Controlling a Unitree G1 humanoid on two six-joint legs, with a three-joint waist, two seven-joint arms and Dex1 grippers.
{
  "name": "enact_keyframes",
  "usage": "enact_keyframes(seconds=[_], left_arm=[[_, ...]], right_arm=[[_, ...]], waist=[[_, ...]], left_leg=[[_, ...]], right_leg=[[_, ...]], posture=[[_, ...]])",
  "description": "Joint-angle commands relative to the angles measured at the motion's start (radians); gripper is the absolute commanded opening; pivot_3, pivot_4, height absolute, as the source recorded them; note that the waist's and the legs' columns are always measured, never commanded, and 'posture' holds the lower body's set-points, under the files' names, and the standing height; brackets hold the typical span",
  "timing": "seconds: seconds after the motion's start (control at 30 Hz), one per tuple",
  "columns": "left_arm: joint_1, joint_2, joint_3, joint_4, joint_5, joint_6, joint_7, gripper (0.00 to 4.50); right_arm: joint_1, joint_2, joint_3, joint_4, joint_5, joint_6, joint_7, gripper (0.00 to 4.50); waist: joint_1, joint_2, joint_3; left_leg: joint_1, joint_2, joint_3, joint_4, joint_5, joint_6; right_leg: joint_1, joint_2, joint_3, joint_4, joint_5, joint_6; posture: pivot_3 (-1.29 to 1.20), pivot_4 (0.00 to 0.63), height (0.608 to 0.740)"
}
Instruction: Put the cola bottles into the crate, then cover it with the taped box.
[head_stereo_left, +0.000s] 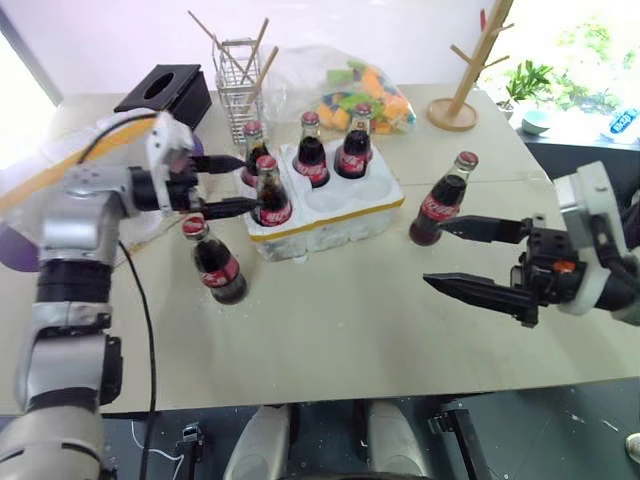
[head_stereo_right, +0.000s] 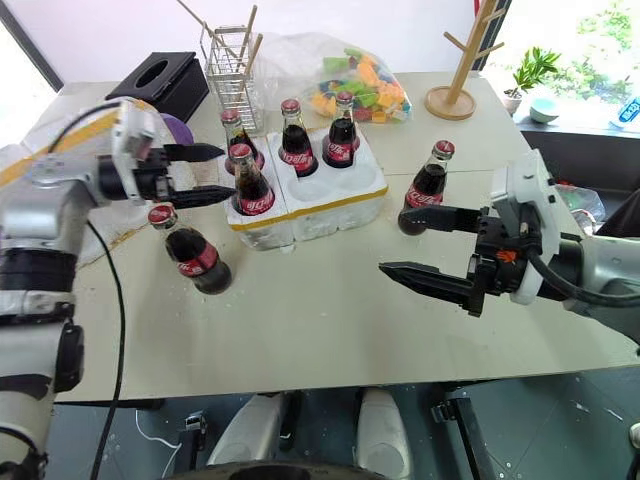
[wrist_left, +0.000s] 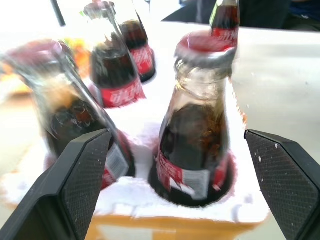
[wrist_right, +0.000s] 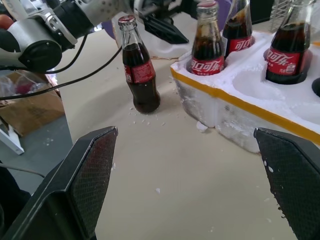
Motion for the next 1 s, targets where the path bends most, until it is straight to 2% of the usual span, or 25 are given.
enact_keyframes(seconds=[0.03,0.23,0.4,0.53,0.67,0.83,1.0], left_arm=[[0.03,0.103,0.106,-0.123,-0.082,0.094,0.006,4.45],[0.218,0.286,0.244,-0.244,-0.155,0.156,-0.064,4.45],[0.444,0.352,0.322,-0.381,-0.221,0.201,-0.135,4.45],[0.561,0.329,0.327,-0.455,-0.233,0.177,-0.127,4.45],[0.625,0.288,0.278,-0.493,-0.2,0.1,-0.112,4.45],[0.63,0.192,0.235,-0.504,-0.206,0.058,-0.036,4.45],[0.585,0.139,0.153,-0.428,-0.119,-0.04,0.014,4.45]], right_arm=[[-0.047,-0.008,0.039,0.011,-0.024,-0.026,0.048,4.5],[-0.107,0.009,0.117,0.049,-0.079,-0.038,0.088,4.5],[-0.116,0.012,0.136,0.064,-0.104,-0.038,0.121,4.5],[-0.133,0.014,0.144,0.076,-0.11,-0.032,0.129,4.5],[-0.133,0.008,0.136,0.079,-0.109,-0.022,0.131,4.5],[-0.109,0.004,0.105,0.073,-0.105,-0.009,0.111,4.5],[-0.075,-0.004,0.048,0.045,-0.074,0.011,0.094,4.5]], waist=[[-0.001,0.0,0.0],[0.001,0.001,0.0],[0.005,0.001,0.0],[0.006,0.001,0.0],[0.005,0.002,0.0],[0.006,0.003,-0.001],[0.009,0.004,-0.001]], left_leg=[[0.0,0.0,0.0,0.0,0.0,0.0],[0.0,0.0,0.001,-0.001,0.0,0.0],[0.0,0.0,0.001,-0.001,0.0,0.0],[0.0,0.0,0.0,-0.001,0.0,-0.001],[0.0,0.001,0.001,-0.002,-0.001,-0.001],[0.0,0.001,0.001,-0.003,0.0,-0.001],[0.0,0.001,0.001,-0.002,0.0,-0.001]], right_leg=[[0.0,0.0,0.0,0.0,0.0,0.0],[0.0,0.0,0.0,-0.001,0.0,0.0],[0.0,-0.002,0.001,-0.002,-0.002,-0.004],[0.0,-0.002,0.001,-0.003,-0.002,-0.005],[0.0,-0.002,0.001,-0.003,-0.002,-0.006],[0.0,-0.002,0.001,-0.004,-0.002,-0.006],[0.0,-0.002,0.001,-0.004,-0.002,-0.006]], posture=[[0.0,0.15,0.74],[0.0,0.15,0.74],[0.0,0.15,0.74],[0.0,0.15,0.74],[0.0,0.15,0.74],[0.0,0.15,0.74],[0.0,0.15,0.74]])
